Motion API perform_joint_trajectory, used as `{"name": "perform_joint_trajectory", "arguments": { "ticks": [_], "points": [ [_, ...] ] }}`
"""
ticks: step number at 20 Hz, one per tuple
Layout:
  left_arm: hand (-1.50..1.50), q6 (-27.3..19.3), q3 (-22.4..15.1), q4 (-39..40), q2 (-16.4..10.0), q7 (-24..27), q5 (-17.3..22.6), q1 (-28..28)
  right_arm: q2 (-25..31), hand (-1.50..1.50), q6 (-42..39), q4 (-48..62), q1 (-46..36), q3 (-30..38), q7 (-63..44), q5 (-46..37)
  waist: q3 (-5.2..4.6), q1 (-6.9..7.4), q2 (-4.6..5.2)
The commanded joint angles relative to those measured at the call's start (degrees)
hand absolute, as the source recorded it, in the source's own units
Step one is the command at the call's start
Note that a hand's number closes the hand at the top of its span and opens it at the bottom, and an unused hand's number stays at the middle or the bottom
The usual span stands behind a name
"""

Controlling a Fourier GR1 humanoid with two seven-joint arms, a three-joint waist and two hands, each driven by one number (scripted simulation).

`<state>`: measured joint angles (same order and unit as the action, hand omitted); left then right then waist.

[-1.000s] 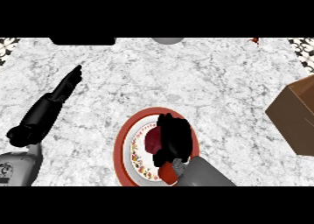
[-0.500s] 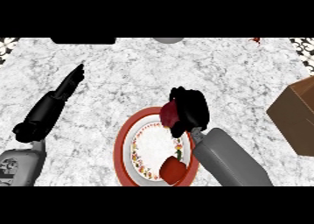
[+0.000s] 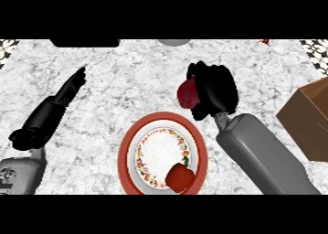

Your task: Pick the pear from the plate and place it in the cardboard box

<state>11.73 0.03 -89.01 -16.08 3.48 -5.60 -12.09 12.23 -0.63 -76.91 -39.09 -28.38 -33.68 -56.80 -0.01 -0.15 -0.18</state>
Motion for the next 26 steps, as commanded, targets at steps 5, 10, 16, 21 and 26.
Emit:
{"name": "perform_joint_trajectory", "arguments": {
  "ticks": [5, 10, 16, 21, 26],
  "points": [
    [0.00, -0.36, 0.82, 2.79, -0.27, 1.70, -1.25, -1.40, 1.31, 1.50, 2.60, -10.58, -2.04, 11.51, -13.93, -3.48, -0.01, -1.10, -0.06],
    [0.00, 0.51, 0.11, 0.12, 0.63, -1.06, -0.32, 0.27, 7.79, 1.50, 1.13, -15.70, 1.52, 20.50, -16.31, -2.16, 0.03, -0.77, -0.08],
    [0.00, -0.40, -0.82, -4.61, 1.92, -3.47, -1.37, 1.22, 14.47, 1.50, 2.32, -10.27, 2.10, 31.75, -9.00, 2.96, 0.06, 0.20, 0.09],
    [0.00, 1.53, 1.20, 0.43, 0.22, -0.56, -1.15, -1.35, 20.08, 1.50, -3.63, -4.35, 3.09, 35.22, -3.56, 5.84, 0.02, 0.13, 0.23],
    [0.00, 0.92, 0.32, -1.19, 1.05, 2.11, -1.89, 2.53, 23.37, 1.50, -14.84, 1.55, 7.68, 38.67, -1.36, 13.19, 0.01, 0.13, 0.18]
  ]
}}
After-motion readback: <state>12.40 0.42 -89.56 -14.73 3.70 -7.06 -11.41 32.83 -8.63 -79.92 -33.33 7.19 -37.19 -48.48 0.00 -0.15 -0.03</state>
